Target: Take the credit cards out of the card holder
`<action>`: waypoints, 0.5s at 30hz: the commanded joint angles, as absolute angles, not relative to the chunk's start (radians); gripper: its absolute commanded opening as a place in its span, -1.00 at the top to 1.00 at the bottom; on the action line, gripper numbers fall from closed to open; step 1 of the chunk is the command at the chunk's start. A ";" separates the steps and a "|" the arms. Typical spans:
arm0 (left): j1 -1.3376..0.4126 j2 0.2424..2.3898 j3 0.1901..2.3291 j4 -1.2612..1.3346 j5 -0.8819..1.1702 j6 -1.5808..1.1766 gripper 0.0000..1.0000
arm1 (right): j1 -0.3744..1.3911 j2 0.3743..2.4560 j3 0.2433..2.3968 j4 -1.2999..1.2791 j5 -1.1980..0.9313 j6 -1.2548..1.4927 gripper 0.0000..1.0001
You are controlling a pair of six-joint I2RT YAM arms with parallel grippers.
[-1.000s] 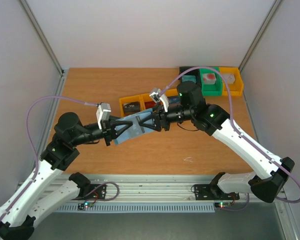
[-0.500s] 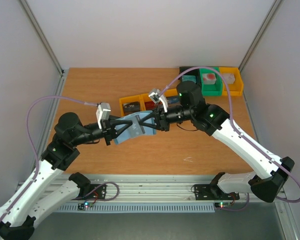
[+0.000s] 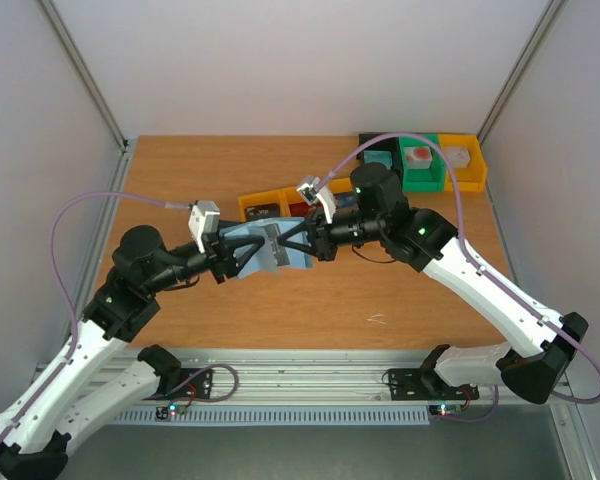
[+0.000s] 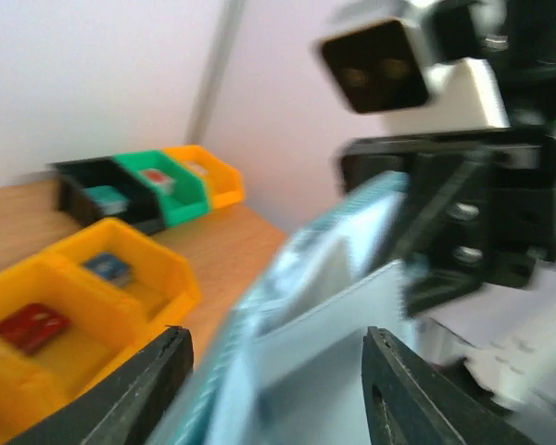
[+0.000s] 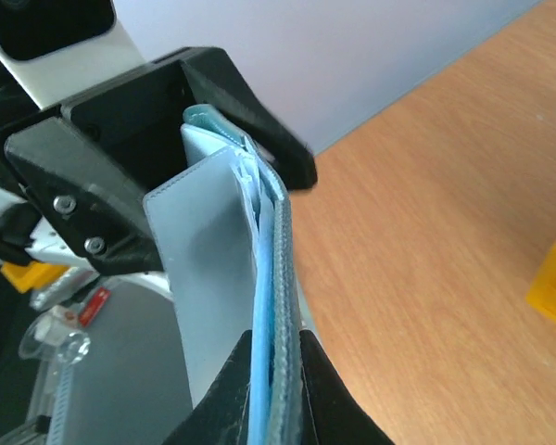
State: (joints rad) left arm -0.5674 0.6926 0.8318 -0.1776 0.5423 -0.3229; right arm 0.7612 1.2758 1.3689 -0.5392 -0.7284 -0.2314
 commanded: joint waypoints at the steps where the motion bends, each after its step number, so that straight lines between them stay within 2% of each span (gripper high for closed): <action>1: -0.569 0.694 0.799 -0.249 0.080 -0.227 -0.03 | 0.758 1.244 1.417 -0.610 -0.612 -0.250 0.98; 3: -0.559 0.715 0.780 -0.293 -0.108 -0.156 -0.03 | 0.759 1.235 1.425 -0.614 -0.618 -0.235 0.98; 5: -0.536 0.732 0.771 -0.323 -0.207 -0.102 -0.03 | 0.760 1.230 1.434 -0.626 -0.588 -0.219 0.98; 8: -0.504 0.718 0.777 -0.329 -0.227 -0.072 -0.06 | 0.759 1.236 1.465 -0.717 -0.333 -0.177 0.98; 12: -0.491 0.665 0.798 -0.230 -0.037 -0.022 -0.10 | 0.773 1.367 1.608 -1.069 0.226 -0.089 0.98; 15: -0.491 0.646 0.808 -0.183 0.219 -0.010 -0.03 | 0.843 1.460 1.704 -1.186 0.473 -0.087 0.98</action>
State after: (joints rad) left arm -0.4931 0.6861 0.7750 -0.3122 -0.0368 -0.0704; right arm 0.7685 1.3464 1.6001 -0.9203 -0.0330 -0.1421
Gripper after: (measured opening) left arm 0.543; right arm 0.063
